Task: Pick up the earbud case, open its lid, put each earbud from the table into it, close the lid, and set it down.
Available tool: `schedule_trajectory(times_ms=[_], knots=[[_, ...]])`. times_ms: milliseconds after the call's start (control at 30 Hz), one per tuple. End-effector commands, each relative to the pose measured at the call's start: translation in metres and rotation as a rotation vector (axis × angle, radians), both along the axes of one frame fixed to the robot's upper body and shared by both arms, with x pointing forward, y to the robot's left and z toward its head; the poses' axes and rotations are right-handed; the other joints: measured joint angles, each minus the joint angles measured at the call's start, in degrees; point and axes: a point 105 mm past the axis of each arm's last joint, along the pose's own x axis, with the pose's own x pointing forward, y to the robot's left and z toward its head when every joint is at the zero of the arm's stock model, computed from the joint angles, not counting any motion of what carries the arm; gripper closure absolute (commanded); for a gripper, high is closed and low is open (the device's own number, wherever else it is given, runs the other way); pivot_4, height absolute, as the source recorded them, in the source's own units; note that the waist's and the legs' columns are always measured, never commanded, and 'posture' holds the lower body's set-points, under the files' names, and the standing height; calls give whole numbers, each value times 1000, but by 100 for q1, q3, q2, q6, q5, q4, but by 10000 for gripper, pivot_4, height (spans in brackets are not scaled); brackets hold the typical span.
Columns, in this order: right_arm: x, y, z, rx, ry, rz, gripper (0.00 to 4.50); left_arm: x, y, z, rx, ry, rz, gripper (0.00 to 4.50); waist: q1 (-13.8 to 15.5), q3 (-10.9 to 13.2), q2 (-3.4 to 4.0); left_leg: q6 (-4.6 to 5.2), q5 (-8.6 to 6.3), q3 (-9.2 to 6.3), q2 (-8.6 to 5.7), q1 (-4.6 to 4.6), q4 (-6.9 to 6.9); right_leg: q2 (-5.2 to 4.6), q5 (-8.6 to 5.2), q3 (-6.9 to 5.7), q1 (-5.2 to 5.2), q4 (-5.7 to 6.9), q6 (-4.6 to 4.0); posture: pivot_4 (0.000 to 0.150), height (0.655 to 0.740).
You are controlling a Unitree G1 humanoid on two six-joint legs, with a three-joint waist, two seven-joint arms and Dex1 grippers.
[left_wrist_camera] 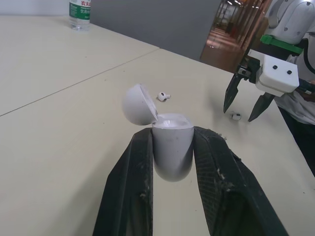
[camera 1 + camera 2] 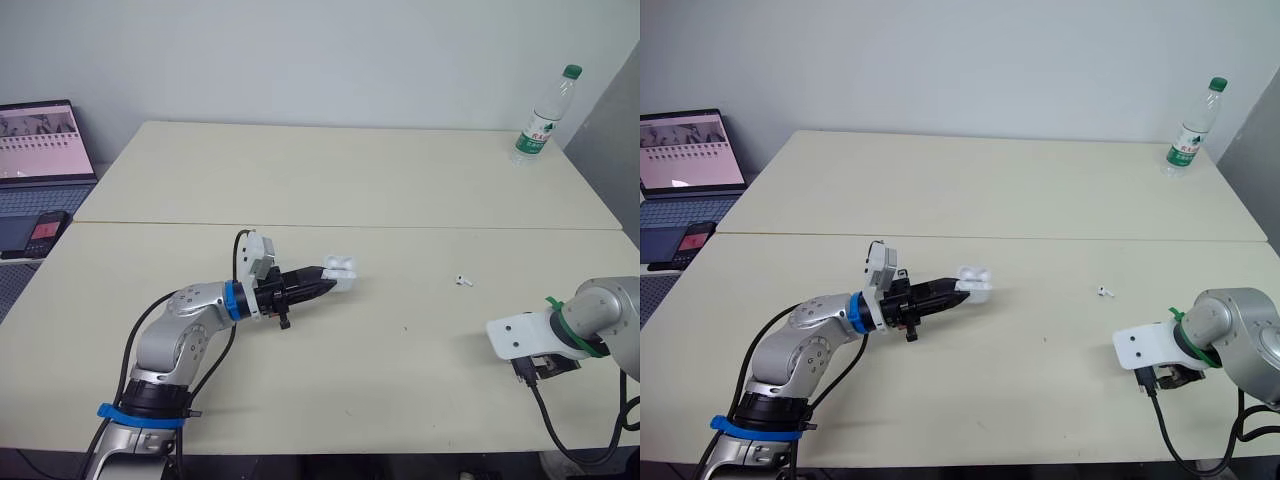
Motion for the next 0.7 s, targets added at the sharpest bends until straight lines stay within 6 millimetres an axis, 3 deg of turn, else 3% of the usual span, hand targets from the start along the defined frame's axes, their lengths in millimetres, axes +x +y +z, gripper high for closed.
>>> schedule_trajectory(times_ms=[33, 333, 433, 600, 700], knots=[[1, 1, 4, -2, -11, 14, 16334, -2, -1, 13, -21, -57, -8, 36648, 0, 0, 0, 0, 0, -1, 0, 0, 0, 0, 0, 0, 0, 0, 0, 1500, 7362], [2, 1, 2, -12, -13, 18, 16334, -1, -1, 13, -18, -56, -11, 36648, 0, 0, 0, 0, 0, 0, -1, 1, 1, 0, 0, 0, 1, 0, 0, 1500, 7362], [0, 1, 1, -14, -6, 19, 22303, -1, -2, 14, -17, -57, -12, 36648, 0, 0, 0, 0, 0, 0, -1, 1, 1, 0, 0, 0, 1, 1, 0, 1500, 7362], [0, 0, 1, -19, -3, 18, 40536, -1, -3, 15, -18, -60, -13, 36648, 0, 0, 0, 0, 0, 0, -1, 1, 1, 1, 0, 0, 2, 1, -1, 1500, 7362], [0, 0, 1, -20, -4, 15, 41156, -1, -3, 16, -17, -61, -14, 36648, 0, 0, 0, 0, 0, 0, -1, 1, 2, 1, 0, 0, 2, 2, -1, 1500, 7362]])
